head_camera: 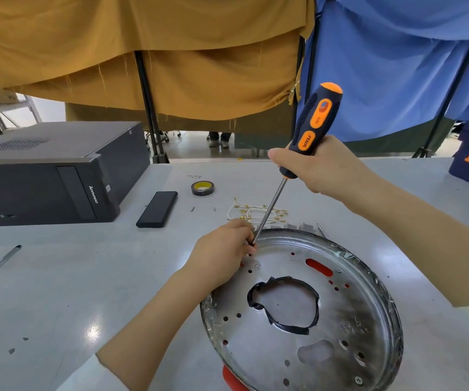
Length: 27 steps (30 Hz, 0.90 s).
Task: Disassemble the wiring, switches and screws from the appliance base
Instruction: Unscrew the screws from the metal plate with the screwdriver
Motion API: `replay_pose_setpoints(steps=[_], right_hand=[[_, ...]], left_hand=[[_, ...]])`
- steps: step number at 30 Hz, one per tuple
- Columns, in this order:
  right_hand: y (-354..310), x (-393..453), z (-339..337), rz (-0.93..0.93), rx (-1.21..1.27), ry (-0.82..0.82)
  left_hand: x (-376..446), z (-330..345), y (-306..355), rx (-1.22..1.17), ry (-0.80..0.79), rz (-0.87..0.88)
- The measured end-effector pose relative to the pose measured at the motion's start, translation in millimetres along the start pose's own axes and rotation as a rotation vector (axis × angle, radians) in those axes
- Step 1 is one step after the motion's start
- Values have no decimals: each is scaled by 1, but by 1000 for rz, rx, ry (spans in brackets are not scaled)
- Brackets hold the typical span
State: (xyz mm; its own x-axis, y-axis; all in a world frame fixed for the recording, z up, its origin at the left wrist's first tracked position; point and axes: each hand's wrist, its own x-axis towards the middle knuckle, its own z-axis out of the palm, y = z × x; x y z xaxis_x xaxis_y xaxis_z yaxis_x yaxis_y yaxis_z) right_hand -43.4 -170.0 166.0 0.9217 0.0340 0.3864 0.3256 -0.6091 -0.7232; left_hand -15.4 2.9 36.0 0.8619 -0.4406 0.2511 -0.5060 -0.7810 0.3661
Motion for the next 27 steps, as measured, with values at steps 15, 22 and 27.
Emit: replay_pose_setpoints(steps=[15,22,27], right_hand=[[-3,-11,-24,98,409,-120],[19,-32,-2,274,805,-403],[23,-36,0,273,978,-336]], left_hand=[[-7,-28,-27,-1127,269,-230],[-22,-9,-47,-1632,355,-428],[-30,0,-50,-1461,368,-505]])
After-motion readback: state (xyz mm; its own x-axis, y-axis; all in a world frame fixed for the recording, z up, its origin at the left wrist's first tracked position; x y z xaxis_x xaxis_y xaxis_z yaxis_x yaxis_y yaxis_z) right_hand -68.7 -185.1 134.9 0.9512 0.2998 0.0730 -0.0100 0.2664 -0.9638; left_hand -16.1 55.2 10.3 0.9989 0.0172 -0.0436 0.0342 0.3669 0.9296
